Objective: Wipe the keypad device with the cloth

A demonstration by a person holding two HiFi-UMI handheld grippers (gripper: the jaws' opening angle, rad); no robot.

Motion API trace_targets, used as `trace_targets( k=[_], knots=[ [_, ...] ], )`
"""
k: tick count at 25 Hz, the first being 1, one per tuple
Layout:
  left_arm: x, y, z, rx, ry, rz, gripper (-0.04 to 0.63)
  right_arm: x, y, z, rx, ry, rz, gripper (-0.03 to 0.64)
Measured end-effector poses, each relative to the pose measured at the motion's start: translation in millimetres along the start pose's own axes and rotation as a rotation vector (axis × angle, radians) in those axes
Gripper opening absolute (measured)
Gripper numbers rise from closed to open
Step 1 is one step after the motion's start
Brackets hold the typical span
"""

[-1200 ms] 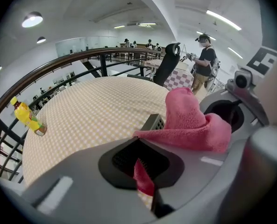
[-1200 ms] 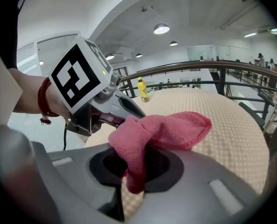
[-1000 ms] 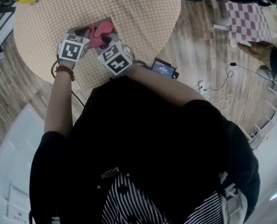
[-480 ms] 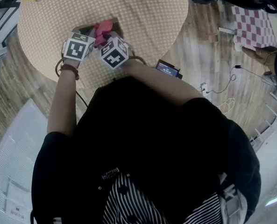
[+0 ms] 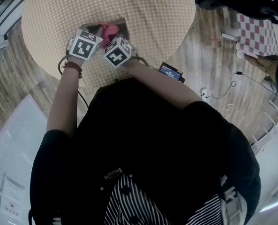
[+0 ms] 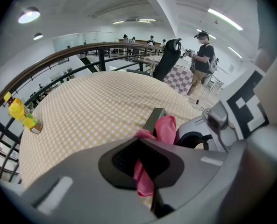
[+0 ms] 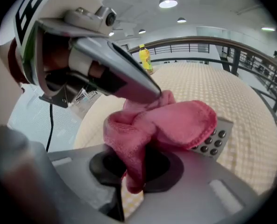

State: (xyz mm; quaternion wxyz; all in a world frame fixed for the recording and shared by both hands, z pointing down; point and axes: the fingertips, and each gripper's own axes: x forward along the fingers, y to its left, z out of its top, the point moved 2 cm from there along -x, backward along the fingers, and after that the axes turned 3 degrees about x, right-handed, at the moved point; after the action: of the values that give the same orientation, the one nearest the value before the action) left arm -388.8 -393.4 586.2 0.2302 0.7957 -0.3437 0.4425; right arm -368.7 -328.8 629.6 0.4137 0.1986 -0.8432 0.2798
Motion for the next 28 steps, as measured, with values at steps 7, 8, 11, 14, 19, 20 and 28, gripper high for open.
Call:
trace_targets(
  k=[7,8,11,14,19,20,28],
  knots=[
    [-1,0,1,0.044,0.028,-0.013,-0.003,19,2,-42,0.146,0.143,0.05,0.067],
    [0,-1,0,0.036,0.028,-0.013,-0.005,19,3,-45,0.191,0.165,0.061,0.067],
    [0,-1,0,0.042,0.037,-0.013,-0.009,19,4,-42,0.247,0.182,0.085,0.067],
    [1,-4,2,0.065,0.057,-0.009,-0.009,10,0,-25,0.172,0.089,0.036,0.067],
    [4,-4,5,0.058,0.049,-0.001,-0.011,-12,-5,18,0.136,-0.101,-0.069,0.067],
    [4,-4,5,0.055,0.052,-0.003,-0.012,-12,-4,20,0.139,-0.117,-0.068,0.067],
    [3,-4,3,0.075,0.058,0.001,-0.012,3,-3,-4,0.258,-0.084,0.008,0.067]
  ],
)
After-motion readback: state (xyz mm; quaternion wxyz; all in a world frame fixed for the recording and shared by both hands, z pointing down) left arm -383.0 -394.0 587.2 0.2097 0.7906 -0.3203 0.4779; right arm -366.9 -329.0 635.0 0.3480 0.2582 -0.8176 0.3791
